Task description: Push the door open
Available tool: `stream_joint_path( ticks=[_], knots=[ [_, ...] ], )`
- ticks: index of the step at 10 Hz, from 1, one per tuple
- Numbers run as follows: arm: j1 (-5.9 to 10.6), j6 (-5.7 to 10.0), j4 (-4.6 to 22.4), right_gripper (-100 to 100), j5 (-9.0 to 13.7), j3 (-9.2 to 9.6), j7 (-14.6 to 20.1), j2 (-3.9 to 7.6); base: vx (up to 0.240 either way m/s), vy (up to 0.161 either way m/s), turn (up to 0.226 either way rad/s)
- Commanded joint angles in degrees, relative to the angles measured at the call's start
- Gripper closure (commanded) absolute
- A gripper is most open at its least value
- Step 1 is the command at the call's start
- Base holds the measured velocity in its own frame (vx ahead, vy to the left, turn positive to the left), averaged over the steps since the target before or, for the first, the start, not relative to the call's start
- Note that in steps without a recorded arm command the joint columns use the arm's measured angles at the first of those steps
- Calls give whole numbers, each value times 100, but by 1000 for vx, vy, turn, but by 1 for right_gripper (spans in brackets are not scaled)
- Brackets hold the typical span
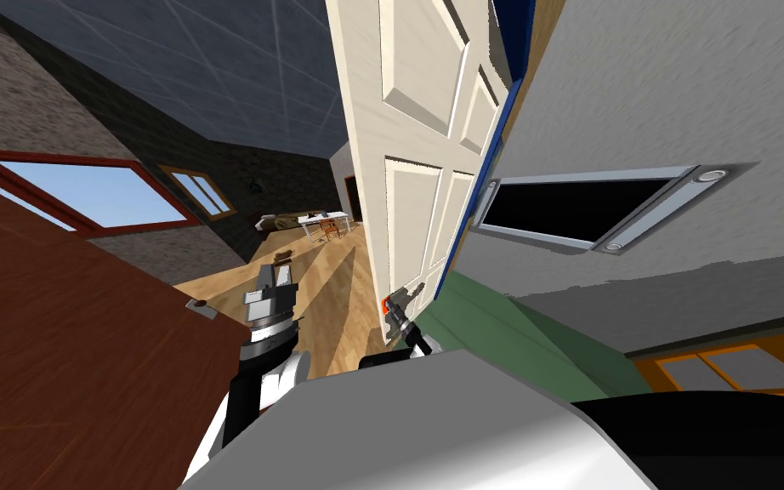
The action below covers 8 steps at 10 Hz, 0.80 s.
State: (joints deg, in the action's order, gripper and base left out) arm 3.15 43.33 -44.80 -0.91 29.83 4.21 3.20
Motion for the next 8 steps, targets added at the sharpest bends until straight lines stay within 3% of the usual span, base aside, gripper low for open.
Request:
stream_joint_path(
  ticks=[1,4,6,7,8],
  knots=[
    [-21,-51,-97,100,42,-129,-28,78,142,106,-23],
    [8,-41,-44,100,120,-370,-100,105,147,154,-64],
    [14,-38,-33,100,138,-423,-116,107,116,101,-61],
    [43,20,41,-100,141,-404,-117,82,-83,-1,-44],
    [39,17,32,-100,143,-401,-114,84,-166,-37,-35]
  ],
)
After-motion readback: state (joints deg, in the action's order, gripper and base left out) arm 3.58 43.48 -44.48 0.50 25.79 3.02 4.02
